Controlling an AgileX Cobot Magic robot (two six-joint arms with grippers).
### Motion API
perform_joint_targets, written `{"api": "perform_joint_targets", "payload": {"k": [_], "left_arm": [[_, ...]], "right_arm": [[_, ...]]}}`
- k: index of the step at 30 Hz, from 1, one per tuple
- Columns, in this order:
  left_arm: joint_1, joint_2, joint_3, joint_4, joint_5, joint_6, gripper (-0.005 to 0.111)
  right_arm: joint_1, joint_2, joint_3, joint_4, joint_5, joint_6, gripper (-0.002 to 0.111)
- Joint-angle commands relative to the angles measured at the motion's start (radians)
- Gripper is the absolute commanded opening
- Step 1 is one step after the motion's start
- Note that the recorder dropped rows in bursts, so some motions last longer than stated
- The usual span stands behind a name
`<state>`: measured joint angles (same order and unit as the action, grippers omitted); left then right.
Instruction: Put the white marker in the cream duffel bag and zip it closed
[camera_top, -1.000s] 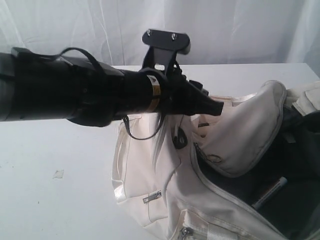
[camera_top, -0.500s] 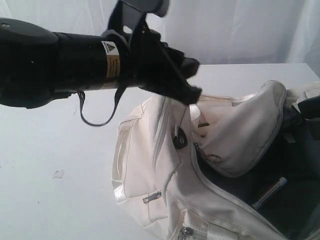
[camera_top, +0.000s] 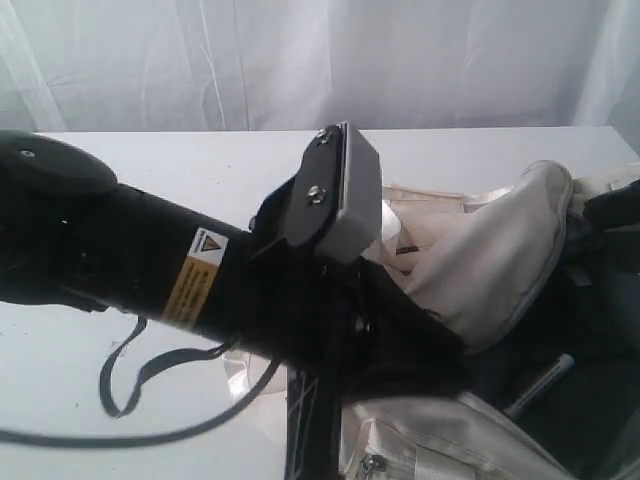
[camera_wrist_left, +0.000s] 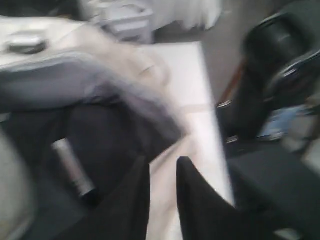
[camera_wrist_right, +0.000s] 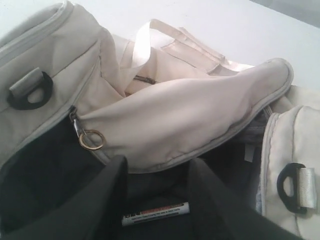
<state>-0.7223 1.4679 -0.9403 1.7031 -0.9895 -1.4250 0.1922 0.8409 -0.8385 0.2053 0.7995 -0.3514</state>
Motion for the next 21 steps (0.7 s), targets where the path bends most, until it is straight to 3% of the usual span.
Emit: {"api": "perform_joint_targets", "payload": {"k": [1, 4, 8, 12, 16, 21], "left_arm": [[-0.014, -0.046, -0.006, -0.337, -0.232, -0.094, 0.025], [-0.011, -0.095, -0.033, -0.621, -0.232, -0.047, 0.025], [0.003, -0.133, -0.084, -0.864, -0.232, 0.11, 0.025], [0.045, -0.148, -0.126, -1.047, -0.214, 0.444, 0.025], [0.084, -0.151, -0.162, -1.339, 0.121, 1.01, 0.025], [0.134, -0.151, -0.207, -1.936, 0.728, 1.896, 0.025]], "right_arm": [[-0.003, 0.001, 0.002, 0.026, -0.019, -0.007, 0.038], [-0.003, 0.001, 0.002, 0.051, -0.024, -0.007, 0.038], [-0.003, 0.001, 0.002, 0.086, -0.022, -0.007, 0.038], [-0.003, -0.002, 0.002, 0.127, -0.017, -0.007, 0.038], [-0.003, -0.002, 0.002, 0.166, 0.011, -0.011, 0.038], [-0.003, -0.002, 0.002, 0.187, 0.033, -0.011, 0.038]]}}
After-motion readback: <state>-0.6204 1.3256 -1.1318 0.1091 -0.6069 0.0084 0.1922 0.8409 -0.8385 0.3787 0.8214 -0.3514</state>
